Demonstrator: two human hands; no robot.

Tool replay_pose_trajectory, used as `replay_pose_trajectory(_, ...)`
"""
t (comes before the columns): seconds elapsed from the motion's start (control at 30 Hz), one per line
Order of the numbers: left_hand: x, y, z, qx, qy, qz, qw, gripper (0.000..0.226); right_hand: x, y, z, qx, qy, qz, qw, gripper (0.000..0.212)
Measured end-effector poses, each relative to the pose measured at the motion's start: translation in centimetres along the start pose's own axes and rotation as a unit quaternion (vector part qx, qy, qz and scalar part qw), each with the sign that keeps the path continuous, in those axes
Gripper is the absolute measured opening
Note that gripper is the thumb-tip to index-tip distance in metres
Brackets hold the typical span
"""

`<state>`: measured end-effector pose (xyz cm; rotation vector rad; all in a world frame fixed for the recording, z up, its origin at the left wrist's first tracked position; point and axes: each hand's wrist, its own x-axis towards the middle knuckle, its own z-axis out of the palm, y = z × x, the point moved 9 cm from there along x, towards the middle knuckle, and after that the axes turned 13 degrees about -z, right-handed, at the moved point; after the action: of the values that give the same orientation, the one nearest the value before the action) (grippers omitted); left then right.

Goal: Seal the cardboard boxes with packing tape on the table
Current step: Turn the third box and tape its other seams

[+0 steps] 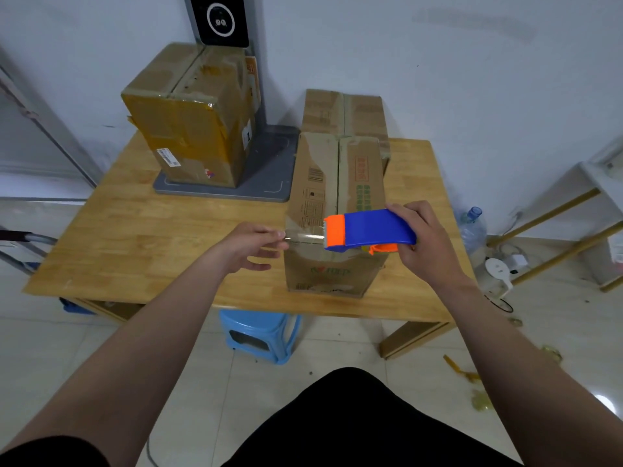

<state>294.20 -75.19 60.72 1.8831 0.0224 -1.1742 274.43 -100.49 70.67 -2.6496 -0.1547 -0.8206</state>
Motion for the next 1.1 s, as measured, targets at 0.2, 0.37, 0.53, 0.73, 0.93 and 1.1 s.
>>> replay_pose_trajectory(0.2,-0.6,1.2,-0.2,-0.007,0.035,0.055,0.998,0.018,-1.0,0.0,1.0,-0.025,-0.008,0.012,1.000,0.075)
replay_pose_trajectory(0.37,-0.5,1.2,-0.8,0.043,0.100,0.104,0.989,0.014,-1.4,-0.3,1.8,-0.064,-0.053,0.008,0.997,0.084)
replay_pose_trajectory(0.53,-0.9,1.3,-0.6,0.067,0.129,0.137,0.980,0.014,-1.5,0.0,1.6,-0.107,-0.075,0.024,0.991,0.088)
replay_pose_trajectory(0.73,-0.5,0.6,-1.9,0.055,0.167,0.159,0.972,0.010,-3.4,1.5,0.1,-0.115,-0.049,0.050,0.991,0.080)
replay_pose_trajectory(0.93,0.5,-1.1,-2.2,0.035,0.164,0.161,0.973,0.009,-4.7,2.2,-0.7,-0.133,-0.033,0.053,0.989,0.084)
replay_pose_trajectory(1.1,1.7,-1.2,-2.4,0.017,0.194,0.169,0.966,0.013,-4.7,1.4,-0.3,-0.150,-0.031,0.045,0.987,0.087)
